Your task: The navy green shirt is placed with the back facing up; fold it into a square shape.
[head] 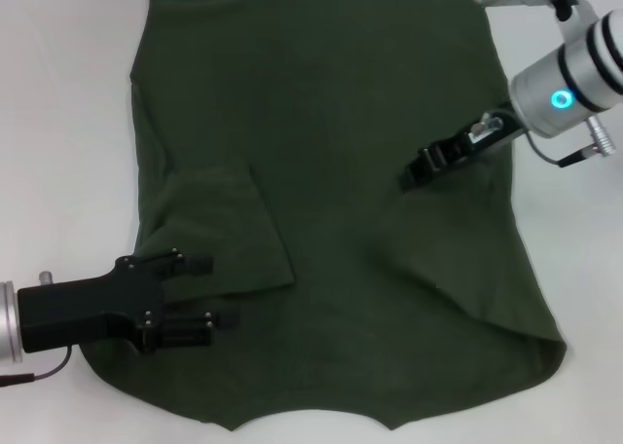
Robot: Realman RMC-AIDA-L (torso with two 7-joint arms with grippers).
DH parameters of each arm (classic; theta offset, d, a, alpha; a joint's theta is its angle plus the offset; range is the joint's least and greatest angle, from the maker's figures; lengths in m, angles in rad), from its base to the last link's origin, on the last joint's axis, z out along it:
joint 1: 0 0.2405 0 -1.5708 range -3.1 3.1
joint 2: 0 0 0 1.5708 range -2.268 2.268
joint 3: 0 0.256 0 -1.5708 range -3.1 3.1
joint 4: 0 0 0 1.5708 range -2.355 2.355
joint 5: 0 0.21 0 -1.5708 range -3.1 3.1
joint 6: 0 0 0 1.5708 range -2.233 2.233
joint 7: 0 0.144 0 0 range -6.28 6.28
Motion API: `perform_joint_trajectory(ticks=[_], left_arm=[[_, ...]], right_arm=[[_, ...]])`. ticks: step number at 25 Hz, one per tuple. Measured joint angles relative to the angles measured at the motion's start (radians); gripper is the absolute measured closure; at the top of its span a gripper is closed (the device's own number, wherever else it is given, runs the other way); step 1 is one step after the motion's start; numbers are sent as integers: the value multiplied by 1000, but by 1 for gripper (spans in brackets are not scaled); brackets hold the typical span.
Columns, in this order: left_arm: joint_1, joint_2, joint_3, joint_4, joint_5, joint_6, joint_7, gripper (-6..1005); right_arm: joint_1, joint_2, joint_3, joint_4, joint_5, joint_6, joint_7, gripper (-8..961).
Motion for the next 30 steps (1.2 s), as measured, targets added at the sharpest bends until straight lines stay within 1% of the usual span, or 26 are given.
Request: perform_joint_trajectory(ticks=[2, 6, 8, 10, 11, 13, 17, 19, 20, 21, 24, 26, 27, 28, 29, 30], left_arm=[[0, 1, 0, 0, 0, 0, -2, 92], [-3, 1, 0, 10, 0, 0, -14, 92], [-5, 2, 0, 12, 0, 2, -17, 91], [-8, 2, 0, 12, 0, 2, -26, 91], [-11, 2, 0, 12, -1, 2, -43, 91], [-16, 3, 0, 13, -8, 2, -85, 91], [-22, 8, -5, 53, -23, 11, -247, 90], [-17, 11, -23, 98, -24, 17, -356, 90], [-11, 14, -39, 119, -21, 21, -412, 90], [-6, 17, -52, 133, -18, 24, -452, 90], [15, 32, -76, 173, -4, 30, -593, 89], [28, 44, -97, 203, 39, 30, -702, 89], [28, 44, -97, 203, 39, 30, -702, 88], [31, 59, -153, 229, 143, 28, -827, 88], [31, 59, -153, 229, 143, 28, -827, 88], [30, 64, -180, 231, 196, 26, -872, 88]], right_arm=[[2, 9, 0, 0, 2, 12, 3, 828], [6, 23, 0, -2, 3, 29, 9, 660], [6, 24, 3, -8, 5, 34, 7, 576], [-5, 19, 9, -20, 23, 39, -1, 476], [-16, 14, 11, -28, 37, 38, -7, 425], [-50, -4, 12, -53, 104, 27, -31, 325], [-128, -46, 12, -84, 242, -22, -90, 244], [-159, -63, 12, -97, 281, -52, -114, 203], [-180, -75, 11, -106, 297, -76, -134, 182], [-180, -75, 11, -106, 297, -76, -134, 162], [-195, -86, 8, -116, 300, -105, -158, 101], [-198, -92, 3, -118, 299, -118, -172, 46], [-199, -96, 1, -119, 298, -127, -178, 19], [-199, -98, -1, -118, 298, -139, -185, 19], [-199, -100, -3, -118, 297, -150, -191, 19], [-199, -102, -5, -118, 297, -163, -199, 19]])
